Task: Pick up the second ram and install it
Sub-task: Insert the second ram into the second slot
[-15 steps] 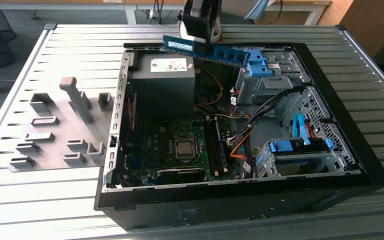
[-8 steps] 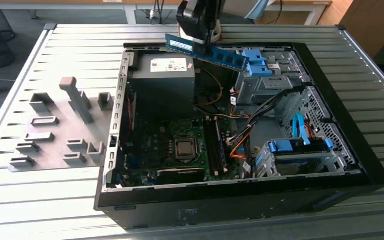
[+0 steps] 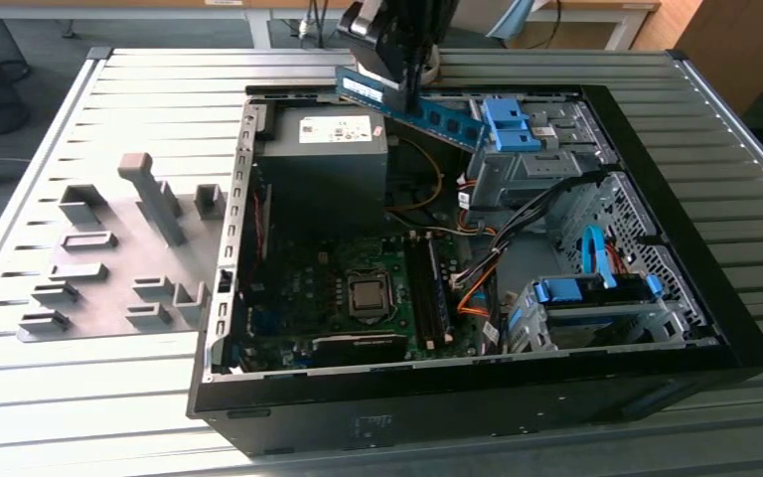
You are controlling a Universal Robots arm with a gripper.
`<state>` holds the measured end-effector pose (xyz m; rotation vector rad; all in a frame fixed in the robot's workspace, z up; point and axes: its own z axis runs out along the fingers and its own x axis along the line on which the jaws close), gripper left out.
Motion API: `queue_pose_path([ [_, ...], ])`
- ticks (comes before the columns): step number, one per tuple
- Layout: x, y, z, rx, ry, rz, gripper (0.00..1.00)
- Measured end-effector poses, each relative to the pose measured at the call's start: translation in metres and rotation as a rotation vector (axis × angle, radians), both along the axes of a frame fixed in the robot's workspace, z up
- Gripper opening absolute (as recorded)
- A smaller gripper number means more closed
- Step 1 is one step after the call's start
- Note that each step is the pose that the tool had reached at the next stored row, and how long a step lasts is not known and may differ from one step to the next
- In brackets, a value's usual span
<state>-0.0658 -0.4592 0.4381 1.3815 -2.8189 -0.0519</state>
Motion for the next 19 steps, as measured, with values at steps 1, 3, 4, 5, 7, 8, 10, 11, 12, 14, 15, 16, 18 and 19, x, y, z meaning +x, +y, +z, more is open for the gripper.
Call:
queue_pose_path([
  [1,0.0000,0.0000,-0.0004,0.0000,0.0000,-0.018,0.14],
  [3,0.0000,0.0000,-0.0011,-0.0002,0.0000,-0.054,0.14],
  [4,0.0000,0.0000,-0.0014,-0.0002,0.0000,-0.072,0.14],
  [5,0.0000,0.0000,-0.0018,-0.0003,0.0000,-0.091,0.14],
  [7,0.0000,0.0000,-0.0025,-0.0004,0.0000,-0.127,0.14],
  [8,0.0000,0.0000,-0.0029,-0.0005,0.0001,-0.145,0.14],
  [10,0.0000,0.0000,-0.0036,-0.0005,0.0000,-0.181,0.14],
  [11,0.0000,0.0000,-0.0040,-0.0005,0.0000,-0.200,0.14],
  [12,0.0000,0.0000,-0.0043,-0.0007,0.0000,-0.218,0.14],
  [14,0.0000,0.0000,-0.0051,-0.0007,0.0000,-0.254,0.14],
  [15,0.0000,0.0000,-0.0054,-0.0008,0.0000,-0.272,0.14],
  [16,0.0000,0.0000,-0.0058,-0.0008,0.0000,-0.290,0.14],
  [18,0.0000,0.0000,-0.0065,-0.0009,0.0000,-0.327,0.14],
  [19,0.0000,0.0000,-0.0069,-0.0010,0.0000,-0.346,0.14],
])
